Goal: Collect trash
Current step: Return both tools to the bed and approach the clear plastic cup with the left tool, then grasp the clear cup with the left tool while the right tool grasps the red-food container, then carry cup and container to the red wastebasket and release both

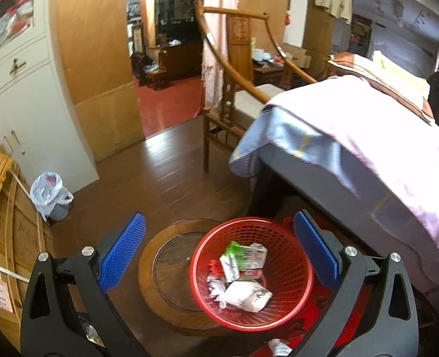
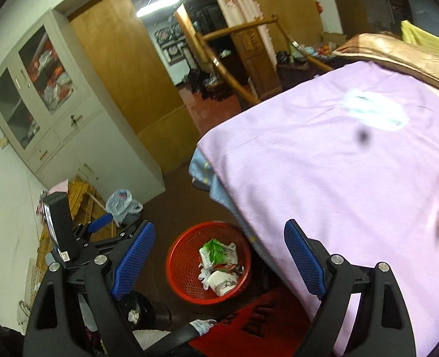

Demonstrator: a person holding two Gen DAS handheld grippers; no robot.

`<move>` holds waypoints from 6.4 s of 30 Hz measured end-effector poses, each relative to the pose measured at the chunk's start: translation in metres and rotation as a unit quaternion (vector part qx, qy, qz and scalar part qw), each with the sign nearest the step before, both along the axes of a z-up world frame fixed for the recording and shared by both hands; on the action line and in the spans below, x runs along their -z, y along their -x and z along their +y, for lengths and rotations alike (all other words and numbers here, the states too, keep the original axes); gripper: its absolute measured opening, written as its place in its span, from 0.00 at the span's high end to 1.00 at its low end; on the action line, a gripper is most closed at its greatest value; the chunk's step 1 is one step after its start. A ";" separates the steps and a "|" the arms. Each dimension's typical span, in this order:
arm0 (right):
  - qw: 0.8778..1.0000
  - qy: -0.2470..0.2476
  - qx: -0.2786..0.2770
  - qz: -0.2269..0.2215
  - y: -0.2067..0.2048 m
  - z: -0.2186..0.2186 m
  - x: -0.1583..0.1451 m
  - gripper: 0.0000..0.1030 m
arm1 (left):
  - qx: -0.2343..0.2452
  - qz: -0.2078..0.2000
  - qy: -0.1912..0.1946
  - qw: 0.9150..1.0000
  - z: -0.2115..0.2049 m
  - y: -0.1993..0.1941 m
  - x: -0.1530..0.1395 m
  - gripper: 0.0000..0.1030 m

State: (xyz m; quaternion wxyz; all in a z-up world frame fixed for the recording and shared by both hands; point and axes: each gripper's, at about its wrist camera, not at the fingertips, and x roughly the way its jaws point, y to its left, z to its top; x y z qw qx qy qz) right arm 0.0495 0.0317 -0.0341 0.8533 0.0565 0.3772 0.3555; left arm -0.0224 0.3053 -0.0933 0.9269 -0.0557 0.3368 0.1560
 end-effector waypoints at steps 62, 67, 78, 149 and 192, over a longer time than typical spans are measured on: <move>0.924 -0.085 0.373 0.002 0.008 -0.376 0.078 0.06 | 0.204 0.063 -0.057 0.975 -0.291 -0.185 -0.016 0.07; 0.925 -0.089 0.369 0.008 0.007 -0.376 0.079 0.06 | 0.217 0.054 -0.042 0.974 -0.288 -0.183 -0.019 0.07; 0.926 -0.092 0.366 0.010 0.008 -0.375 0.079 0.06 | 0.175 0.043 -0.039 0.983 -0.271 -0.211 -0.042 0.07; 0.925 0.072 0.367 0.064 -0.098 -0.364 0.076 0.45 | 0.234 0.116 -0.026 0.965 -0.288 -0.226 0.009 0.33; 0.974 0.019 0.220 -0.049 -0.010 -0.216 0.003 0.46 | 0.095 0.036 0.067 0.993 -0.073 -0.062 -0.010 0.43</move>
